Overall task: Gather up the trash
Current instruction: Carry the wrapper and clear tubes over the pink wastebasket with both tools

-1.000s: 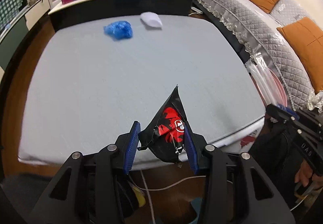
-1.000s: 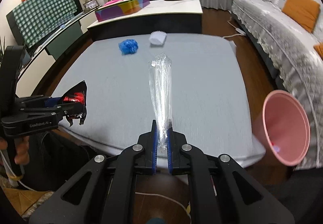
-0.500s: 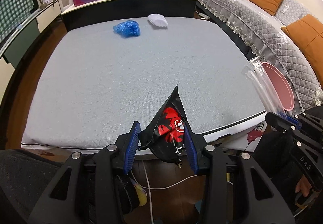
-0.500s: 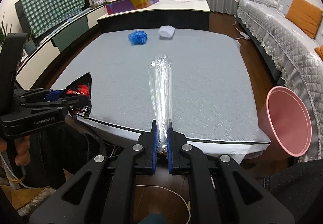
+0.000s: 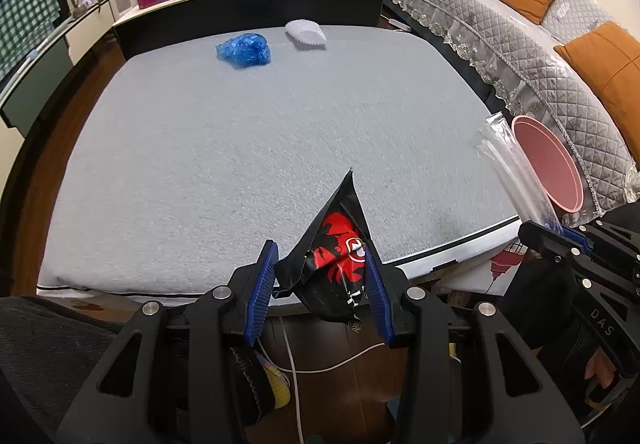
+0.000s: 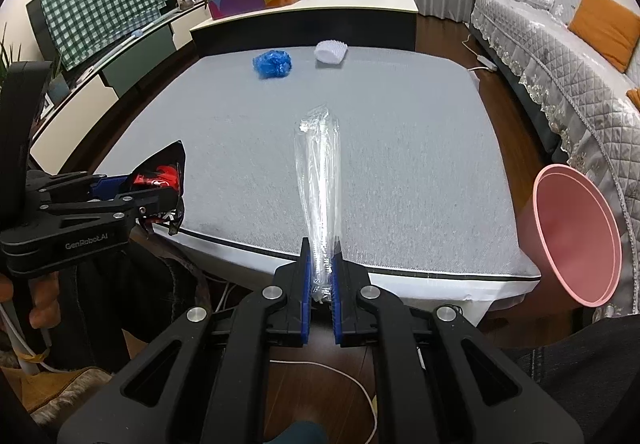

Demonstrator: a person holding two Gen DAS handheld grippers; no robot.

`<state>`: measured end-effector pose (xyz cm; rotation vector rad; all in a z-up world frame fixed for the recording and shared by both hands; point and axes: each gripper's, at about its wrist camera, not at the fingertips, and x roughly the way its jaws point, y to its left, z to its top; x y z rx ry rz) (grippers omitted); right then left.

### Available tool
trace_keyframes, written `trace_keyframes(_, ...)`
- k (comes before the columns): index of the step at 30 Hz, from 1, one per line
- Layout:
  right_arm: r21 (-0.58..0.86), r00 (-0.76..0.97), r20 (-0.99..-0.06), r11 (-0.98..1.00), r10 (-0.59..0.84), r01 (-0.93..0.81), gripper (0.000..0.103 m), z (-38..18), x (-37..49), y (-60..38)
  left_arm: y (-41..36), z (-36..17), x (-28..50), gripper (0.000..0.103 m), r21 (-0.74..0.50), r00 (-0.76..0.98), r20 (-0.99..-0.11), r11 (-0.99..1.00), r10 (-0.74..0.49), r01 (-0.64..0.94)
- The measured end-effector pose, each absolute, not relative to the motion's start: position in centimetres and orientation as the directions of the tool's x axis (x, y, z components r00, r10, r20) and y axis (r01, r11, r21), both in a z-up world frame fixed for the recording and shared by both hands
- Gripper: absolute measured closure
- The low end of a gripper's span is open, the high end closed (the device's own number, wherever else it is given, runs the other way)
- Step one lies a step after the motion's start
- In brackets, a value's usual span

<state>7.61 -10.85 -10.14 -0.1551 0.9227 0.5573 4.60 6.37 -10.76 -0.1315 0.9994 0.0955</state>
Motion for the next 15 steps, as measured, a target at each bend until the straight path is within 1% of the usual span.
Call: trace_keyframes(15, 0.121, 0.473, -0.794, 0.862, 0.381, -0.492, 0.094, -10.41, 8.16, -11.66, 5.94, -11.18, 5.08, 0.061, -0.060, 0.519, -0.855, 0.989, 0.018, -0.133)
